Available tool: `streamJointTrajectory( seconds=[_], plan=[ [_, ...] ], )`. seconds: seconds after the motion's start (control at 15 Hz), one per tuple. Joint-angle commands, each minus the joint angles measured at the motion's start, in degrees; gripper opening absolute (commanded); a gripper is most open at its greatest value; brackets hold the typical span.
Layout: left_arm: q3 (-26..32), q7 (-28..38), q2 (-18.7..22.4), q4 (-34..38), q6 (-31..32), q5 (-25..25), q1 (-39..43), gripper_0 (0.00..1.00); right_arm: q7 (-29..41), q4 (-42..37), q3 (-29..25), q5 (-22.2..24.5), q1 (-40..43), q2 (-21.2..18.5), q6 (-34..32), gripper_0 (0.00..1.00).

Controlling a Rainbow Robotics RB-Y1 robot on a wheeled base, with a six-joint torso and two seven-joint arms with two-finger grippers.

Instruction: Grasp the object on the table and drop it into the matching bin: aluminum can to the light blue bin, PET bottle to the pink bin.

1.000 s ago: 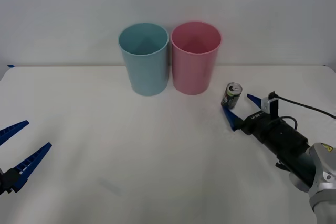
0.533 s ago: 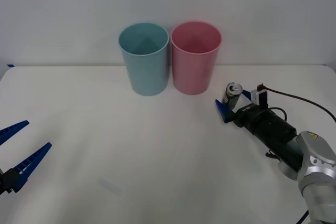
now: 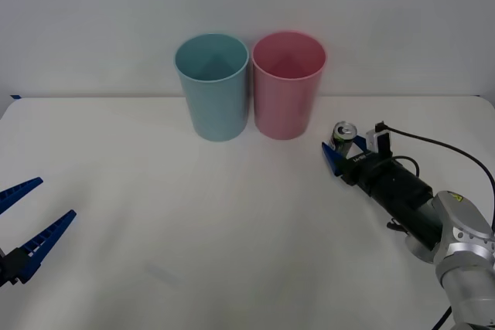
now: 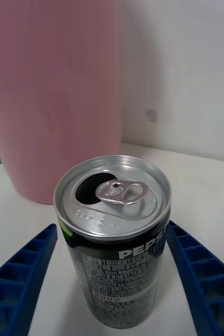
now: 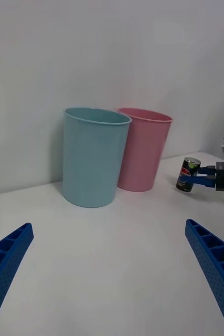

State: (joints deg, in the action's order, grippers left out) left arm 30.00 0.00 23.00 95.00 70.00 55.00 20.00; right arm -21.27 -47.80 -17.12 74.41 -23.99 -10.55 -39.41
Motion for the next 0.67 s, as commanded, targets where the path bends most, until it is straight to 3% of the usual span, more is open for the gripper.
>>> streamJointTrajectory(
  seconds=[0.07, 0.67],
  plan=[
    [0.00, 0.00, 0.00, 0.00, 0.00, 0.00, 0.00, 1.00, 0.00, -0.01, 0.51, -0.93, 0.00, 0.00, 0.82, 0.00],
    [0.00, 0.00, 0.00, 0.00, 0.00, 0.00, 0.00, 1.00, 0.09, -0.36, 1.03, -2.60, 0.26, -0.44, -1.02, 0.00]
  ],
)
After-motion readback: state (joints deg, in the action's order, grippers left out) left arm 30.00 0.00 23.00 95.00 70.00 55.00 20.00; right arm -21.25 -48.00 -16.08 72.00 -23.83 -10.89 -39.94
